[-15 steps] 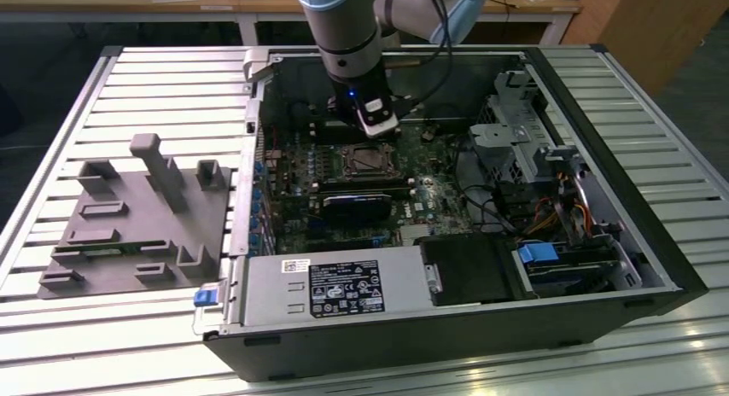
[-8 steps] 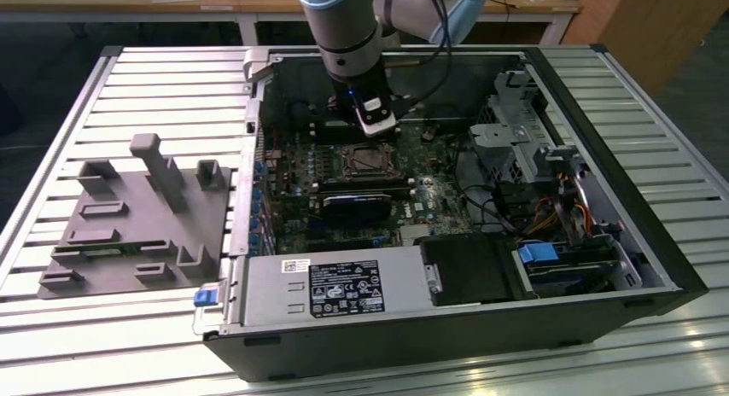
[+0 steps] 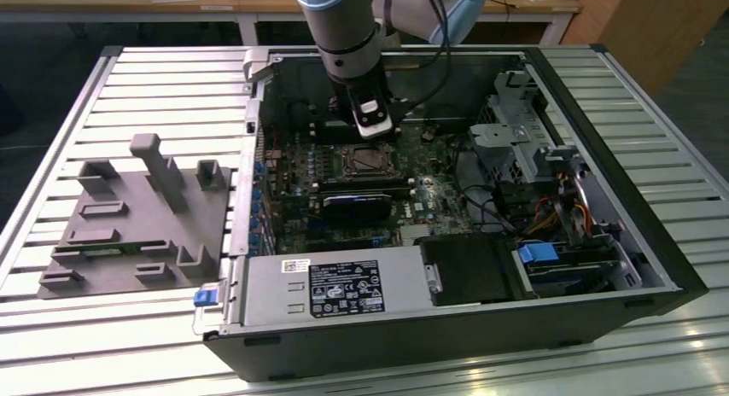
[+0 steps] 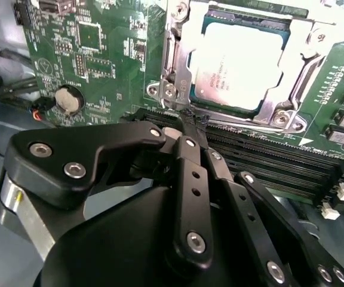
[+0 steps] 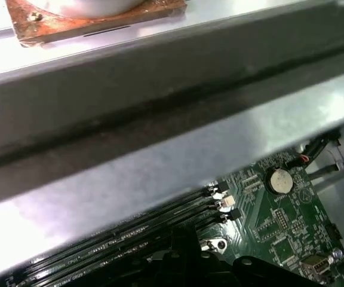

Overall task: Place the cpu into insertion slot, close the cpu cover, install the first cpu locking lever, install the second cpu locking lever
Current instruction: 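Install the first cpu locking lever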

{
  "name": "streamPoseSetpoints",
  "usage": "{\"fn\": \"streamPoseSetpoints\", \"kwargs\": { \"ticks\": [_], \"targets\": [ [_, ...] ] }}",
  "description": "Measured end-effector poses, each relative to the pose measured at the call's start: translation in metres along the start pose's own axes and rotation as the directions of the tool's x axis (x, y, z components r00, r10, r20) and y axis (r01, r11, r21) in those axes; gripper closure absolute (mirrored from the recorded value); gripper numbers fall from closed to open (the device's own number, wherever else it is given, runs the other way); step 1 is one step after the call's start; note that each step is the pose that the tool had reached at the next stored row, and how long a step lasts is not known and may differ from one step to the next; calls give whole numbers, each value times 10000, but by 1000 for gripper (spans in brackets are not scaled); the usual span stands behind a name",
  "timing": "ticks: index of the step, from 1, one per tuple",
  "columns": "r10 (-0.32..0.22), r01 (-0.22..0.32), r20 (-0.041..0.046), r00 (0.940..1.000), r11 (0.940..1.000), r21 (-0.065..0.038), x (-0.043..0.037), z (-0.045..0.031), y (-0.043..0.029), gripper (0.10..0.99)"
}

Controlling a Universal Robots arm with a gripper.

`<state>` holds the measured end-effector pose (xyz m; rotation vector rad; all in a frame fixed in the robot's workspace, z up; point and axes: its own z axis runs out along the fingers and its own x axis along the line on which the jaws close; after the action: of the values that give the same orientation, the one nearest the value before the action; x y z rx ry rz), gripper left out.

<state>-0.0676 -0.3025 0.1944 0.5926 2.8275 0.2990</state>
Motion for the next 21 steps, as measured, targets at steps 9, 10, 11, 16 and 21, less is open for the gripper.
{"fn": "streamPoseSetpoints", "kwargs": {
  "ticks": [9,10,11,16,21],
  "targets": [
    [412,-413,110,9991,9991,73,1,28,-15,980],
    [412,-413,110,9991,9991,78,1,27,-15,980],
    [412,-413,109,9991,9991,80,1,26,-15,980],
    [413,-414,109,9991,9991,84,-2,12,-12,980],
    [414,-414,109,9991,9991,81,-21,-87,14,980]
  ]
}}
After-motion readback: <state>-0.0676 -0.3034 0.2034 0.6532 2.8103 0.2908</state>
